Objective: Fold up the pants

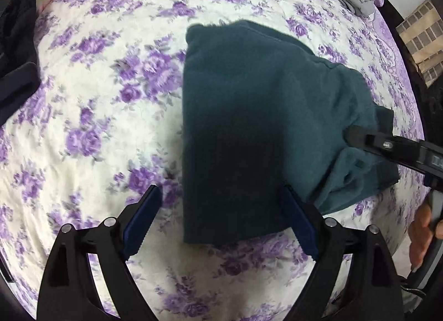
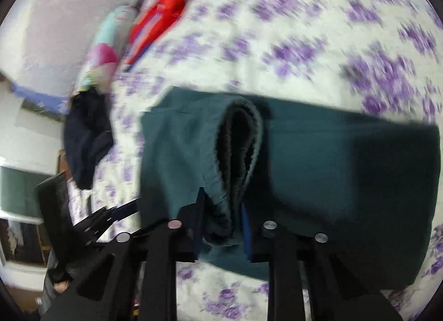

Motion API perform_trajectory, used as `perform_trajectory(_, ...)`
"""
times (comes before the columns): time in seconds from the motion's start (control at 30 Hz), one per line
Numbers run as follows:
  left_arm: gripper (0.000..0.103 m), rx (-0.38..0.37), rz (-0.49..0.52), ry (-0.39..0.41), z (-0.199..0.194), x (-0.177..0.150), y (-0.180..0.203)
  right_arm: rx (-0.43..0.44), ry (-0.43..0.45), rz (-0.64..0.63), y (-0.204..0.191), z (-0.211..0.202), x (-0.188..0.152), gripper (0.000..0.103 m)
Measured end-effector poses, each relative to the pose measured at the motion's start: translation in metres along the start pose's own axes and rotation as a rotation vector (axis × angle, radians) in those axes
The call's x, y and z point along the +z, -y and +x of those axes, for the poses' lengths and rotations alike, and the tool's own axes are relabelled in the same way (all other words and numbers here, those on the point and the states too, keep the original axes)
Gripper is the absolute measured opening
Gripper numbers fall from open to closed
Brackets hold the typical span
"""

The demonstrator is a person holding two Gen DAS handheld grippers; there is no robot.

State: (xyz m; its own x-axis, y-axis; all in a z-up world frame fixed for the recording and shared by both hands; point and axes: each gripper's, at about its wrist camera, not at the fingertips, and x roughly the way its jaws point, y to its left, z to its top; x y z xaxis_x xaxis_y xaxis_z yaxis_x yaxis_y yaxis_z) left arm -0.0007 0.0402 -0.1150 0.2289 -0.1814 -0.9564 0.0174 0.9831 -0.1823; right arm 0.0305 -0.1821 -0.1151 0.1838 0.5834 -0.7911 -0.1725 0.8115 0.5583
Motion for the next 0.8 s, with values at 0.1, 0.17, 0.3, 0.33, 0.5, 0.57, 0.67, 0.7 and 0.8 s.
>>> perform_trajectory(0.1, 0.085, 0.032, 0.001, 0.056, -0.02, 0.005, -0.009, 0.095, 0.06, -0.11, -0.024, -0.03, -0.002, 0.021)
perform_trajectory(0.17, 0.085, 0.039, -0.014, 0.084, -0.032, 0.009, -0.016, 0.151, 0.095, -0.154, -0.034, -0.051, -0.004, 0.021)
perform_trajectory(0.3, 0.085, 0.034, -0.019, 0.13, -0.051, 0.017, -0.019, 0.174, 0.163, -0.19, -0.028, -0.097, -0.012, 0.021)
perform_trajectory(0.33, 0.086, 0.029, -0.017, 0.134, -0.052, 0.017, -0.018, 0.169, 0.174, -0.181, -0.02, -0.106, -0.012, 0.021)
perform_trajectory(0.5, 0.086, 0.009, 0.01, 0.105, -0.035, 0.023, 0.005, 0.047, 0.182, -0.078, 0.042, -0.127, -0.021, 0.021)
perform_trajectory(0.57, 0.086, 0.003, 0.031, 0.081, -0.024, 0.021, 0.014, -0.043, 0.157, -0.044, 0.067, -0.117, -0.025, 0.022)
perform_trajectory(0.67, 0.086, -0.018, 0.039, 0.055, -0.012, 0.019, 0.024, -0.107, 0.116, 0.034, 0.099, -0.088, -0.033, 0.028)
perform_trajectory(0.7, 0.086, -0.017, 0.04, 0.044, -0.008, 0.018, 0.027, -0.144, 0.093, 0.044, 0.107, -0.079, -0.036, 0.03)
perform_trajectory(0.8, 0.086, 0.0, 0.064, 0.026, -0.002, 0.016, 0.035, -0.168, 0.076, 0.028, 0.11, -0.073, -0.04, 0.041)
